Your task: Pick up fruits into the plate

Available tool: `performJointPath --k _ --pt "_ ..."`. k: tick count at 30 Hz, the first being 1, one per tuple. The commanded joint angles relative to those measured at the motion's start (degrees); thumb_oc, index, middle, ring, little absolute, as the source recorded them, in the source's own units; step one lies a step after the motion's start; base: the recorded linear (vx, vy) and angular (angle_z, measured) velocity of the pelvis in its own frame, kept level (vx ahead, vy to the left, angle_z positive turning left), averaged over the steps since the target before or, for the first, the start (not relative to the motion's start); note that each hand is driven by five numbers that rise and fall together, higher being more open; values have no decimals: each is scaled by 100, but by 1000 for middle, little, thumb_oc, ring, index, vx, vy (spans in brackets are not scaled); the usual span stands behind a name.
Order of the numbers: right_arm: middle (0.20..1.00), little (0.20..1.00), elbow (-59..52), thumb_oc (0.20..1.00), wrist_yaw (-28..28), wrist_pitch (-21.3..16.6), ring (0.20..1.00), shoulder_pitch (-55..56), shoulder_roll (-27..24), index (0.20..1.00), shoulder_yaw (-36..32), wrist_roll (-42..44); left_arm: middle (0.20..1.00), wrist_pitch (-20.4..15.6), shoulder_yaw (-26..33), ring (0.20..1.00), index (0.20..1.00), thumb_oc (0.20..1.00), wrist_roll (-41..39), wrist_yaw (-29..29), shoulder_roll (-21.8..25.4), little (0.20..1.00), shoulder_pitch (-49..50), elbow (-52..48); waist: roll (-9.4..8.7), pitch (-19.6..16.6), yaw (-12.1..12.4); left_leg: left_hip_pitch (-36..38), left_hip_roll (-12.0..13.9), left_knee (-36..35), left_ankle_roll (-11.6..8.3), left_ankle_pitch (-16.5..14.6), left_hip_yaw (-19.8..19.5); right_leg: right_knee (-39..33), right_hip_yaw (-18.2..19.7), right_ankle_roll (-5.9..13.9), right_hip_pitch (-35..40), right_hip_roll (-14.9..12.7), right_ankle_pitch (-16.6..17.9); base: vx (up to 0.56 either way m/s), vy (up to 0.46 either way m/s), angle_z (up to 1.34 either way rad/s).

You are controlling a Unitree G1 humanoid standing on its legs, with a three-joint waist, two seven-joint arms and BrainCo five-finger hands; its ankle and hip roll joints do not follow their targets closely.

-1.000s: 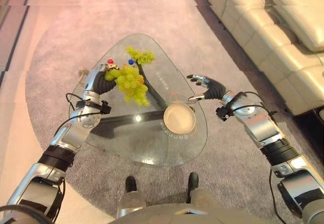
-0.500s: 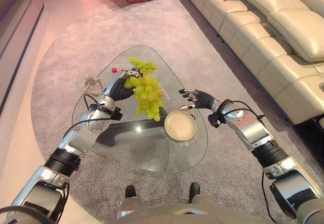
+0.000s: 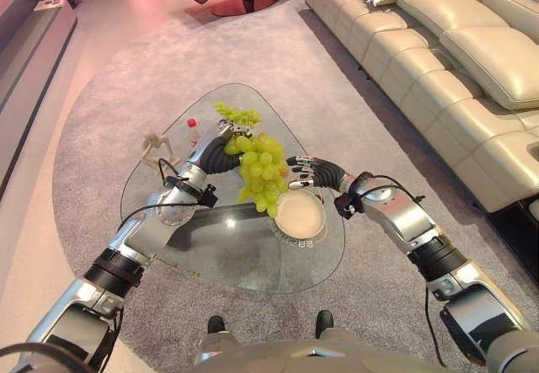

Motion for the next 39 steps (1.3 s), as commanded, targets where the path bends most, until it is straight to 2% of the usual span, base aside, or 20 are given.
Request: performJointPath --k 1,19,27,39 --pt "1000 1000 -59 1000 -139 -86 1000 -560 163 1000 203 242 200 -393 -75 200 200 200 -220 96 -56 200 -528 -281 -118 -117 39 -105 -3 291 93 -573 205 430 -431 113 146 -182 -563 0 0 0" --pt "1000 1000 -218 1000 -338 256 1000 -808 434 1000 437 549 200 -513 -394 200 200 200 -288 250 -349 200 -862 -357 -114 -177 -47 -41 46 234 80 -544 179 466 -302 59 203 -71 -665 0 0 0" --pt "1000 1000 -279 1000 -380 292 1000 -761 529 1000 475 639 200 -678 -308 200 200 200 -801 258 -585 200 -935 -527 -130 -232 -52 -40 82 204 50 -498 199 435 -330 38 232 -51 -653 0 0 0" --pt "1000 1000 -235 1000 -733 196 1000 -845 772 1000 484 972 200 -561 -355 200 200 200 -1618 -128 -981 200 -949 -752 -124 -289 -43 -46 99 222 54 -498 221 459 -366 29 237 -61 -655 0 0 0"
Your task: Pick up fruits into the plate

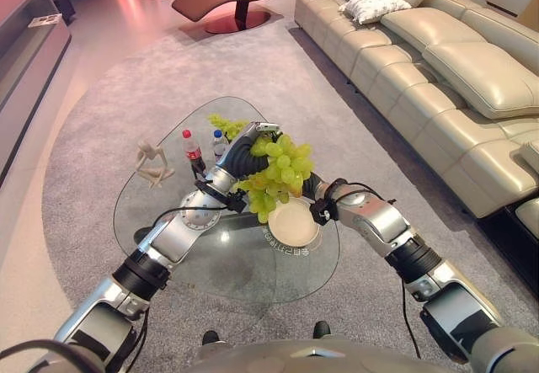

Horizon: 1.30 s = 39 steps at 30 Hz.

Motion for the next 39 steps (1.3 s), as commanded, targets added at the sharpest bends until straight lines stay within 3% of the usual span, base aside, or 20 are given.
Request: performJointPath --k 1,2,3,4,23,27,28,29,39 --pt "1000 1000 -199 1000 -202 -346 1000 -718 208 1000 54 206 200 -420 44 200 200 200 -680 -99 -331 200 -770 -411 -32 -118 55 -72 89 224 49 -489 186 463 -398 27 232 -69 -654 0 0 0" --pt "1000 1000 -209 1000 -239 -398 1000 -714 212 1000 43 201 200 -384 41 200 200 200 -709 -123 -356 200 -756 -431 -31 -123 56 -69 90 224 50 -489 193 467 -403 29 234 -70 -655 0 0 0" --pt "711 711 -207 711 -248 -424 711 -709 216 711 35 188 200 -358 44 200 200 200 -727 -140 -365 200 -754 -443 -31 -126 56 -69 90 224 51 -488 196 468 -405 29 234 -70 -654 0 0 0" --pt "200 200 -210 200 -300 -503 200 -728 233 200 2 161 200 -307 34 200 200 200 -768 -161 -391 200 -742 -444 -27 -132 55 -69 92 225 54 -486 205 467 -406 34 233 -74 -650 0 0 0" --pt "200 200 -312 200 -536 -732 200 -659 254 200 -162 301 200 -35 42 200 200 200 -848 -168 -453 200 -668 -474 2 -113 54 -98 90 247 81 -501 175 487 -367 31 193 -74 -645 0 0 0" --pt "200 200 -302 200 -585 -807 200 -534 273 200 -226 459 200 204 115 200 200 200 -1085 -189 -466 200 -579 -477 11 -98 64 -87 91 250 88 -499 158 506 -382 21 201 -74 -656 0 0 0" --pt "200 200 -295 200 -584 -833 200 -502 278 200 -247 486 740 210 126 740 740 740 -1084 -155 -474 740 -555 -460 11 -95 63 -85 89 254 92 -501 155 508 -380 15 205 -70 -661 0 0 0" --pt "200 200 -305 200 -610 -868 200 -453 286 200 -281 544 1000 229 162 1000 1000 1000 -1077 -126 -479 1000 -527 -459 15 -94 69 -93 88 254 92 -503 153 506 -386 14 204 -71 -666 0 0 0" --pt "200 200 -232 200 -770 -1260 200 -109 330 200 -571 986 1000 364 335 1000 1000 1000 -978 -243 -363 1000 -358 -474 66 -74 109 -127 76 266 100 -507 111 511 -445 5 203 -88 -677 0 0 0"
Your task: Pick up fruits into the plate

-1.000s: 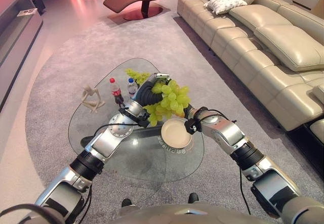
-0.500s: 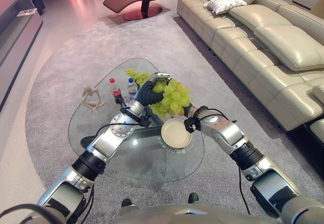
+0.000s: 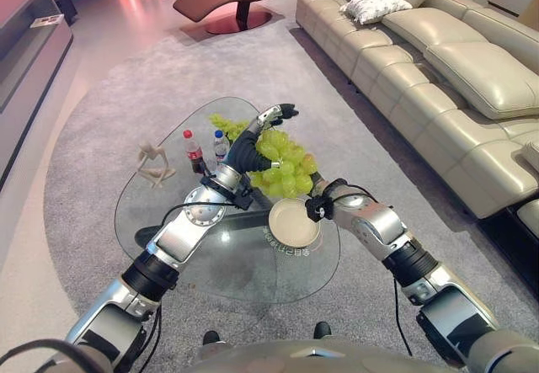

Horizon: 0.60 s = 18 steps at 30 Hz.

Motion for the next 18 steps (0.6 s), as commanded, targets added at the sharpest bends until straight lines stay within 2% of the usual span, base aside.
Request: performJointPath --k 1,8,15,18 --pt "200 200 -240 200 -97 -576 200 -297 200 200 -498 291 1000 -150 209 1000 1000 1000 -48 9 -32 1000 -363 -220 33 -53 108 -114 75 266 82 -495 124 509 -427 6 203 -83 -675 0 0 0" --pt "200 200 -266 200 -210 -993 200 -18 259 200 -791 687 1000 15 418 1000 1000 1000 28 44 121 1000 -174 -172 74 -42 135 -122 68 284 90 -496 123 520 -483 3 220 -112 -682 0 0 0" --pt "200 200 -418 200 -275 -1204 200 340 314 200 -1075 1013 1000 142 646 1000 1000 1000 156 199 145 1000 124 -104 90 -20 143 -135 62 286 98 -494 123 519 -505 4 213 -115 -679 0 0 0" --pt "200 200 -411 200 -330 -1459 200 449 355 200 -1172 1185 1000 223 729 1000 1000 1000 252 312 157 1000 236 -15 98 -13 150 -150 63 292 103 -494 121 525 -511 -1 199 -113 -680 0 0 0"
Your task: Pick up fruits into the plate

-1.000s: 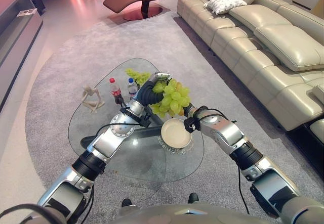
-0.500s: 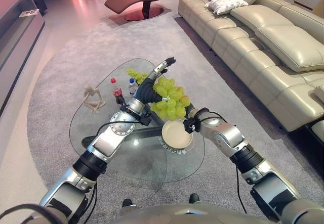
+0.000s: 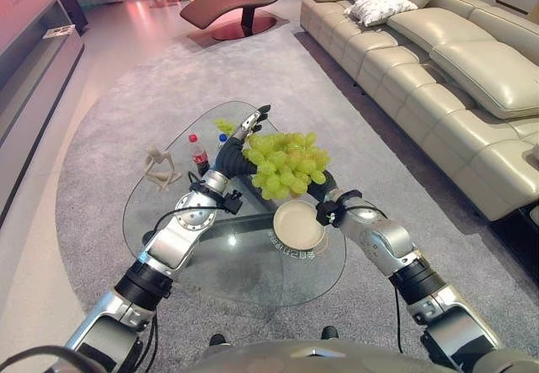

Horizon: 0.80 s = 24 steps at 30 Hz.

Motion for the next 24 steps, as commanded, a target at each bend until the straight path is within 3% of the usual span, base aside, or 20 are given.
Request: performJointPath --k 1,13,20,24 --pt "200 200 -400 200 -65 -810 200 -348 238 200 -576 443 1000 -148 390 1000 1000 1000 248 265 161 1000 -299 11 -67 85 125 -111 61 296 82 -477 163 531 -473 16 202 -105 -662 0 0 0" --pt "200 200 -432 200 -44 -1359 200 -66 284 200 -936 785 1000 474 540 1000 1000 1000 901 -21 521 1000 -87 376 8 71 119 -125 37 285 90 -457 160 502 -499 19 202 -106 -645 -3 1 2" --pt "200 200 -405 200 -8 -1557 200 -80 306 200 -1034 945 1000 1259 287 1000 1000 1000 1611 -484 666 1000 41 912 70 71 100 -139 20 297 106 -445 150 505 -479 23 189 -95 -648 0 0 0" --pt "200 200 -409 200 20 -1555 200 -113 241 200 -1062 1005 1000 1460 84 1000 1000 1000 2043 -687 832 1000 78 1173 98 82 83 -146 5 288 113 -436 151 493 -473 36 174 -101 -637 0 0 0"
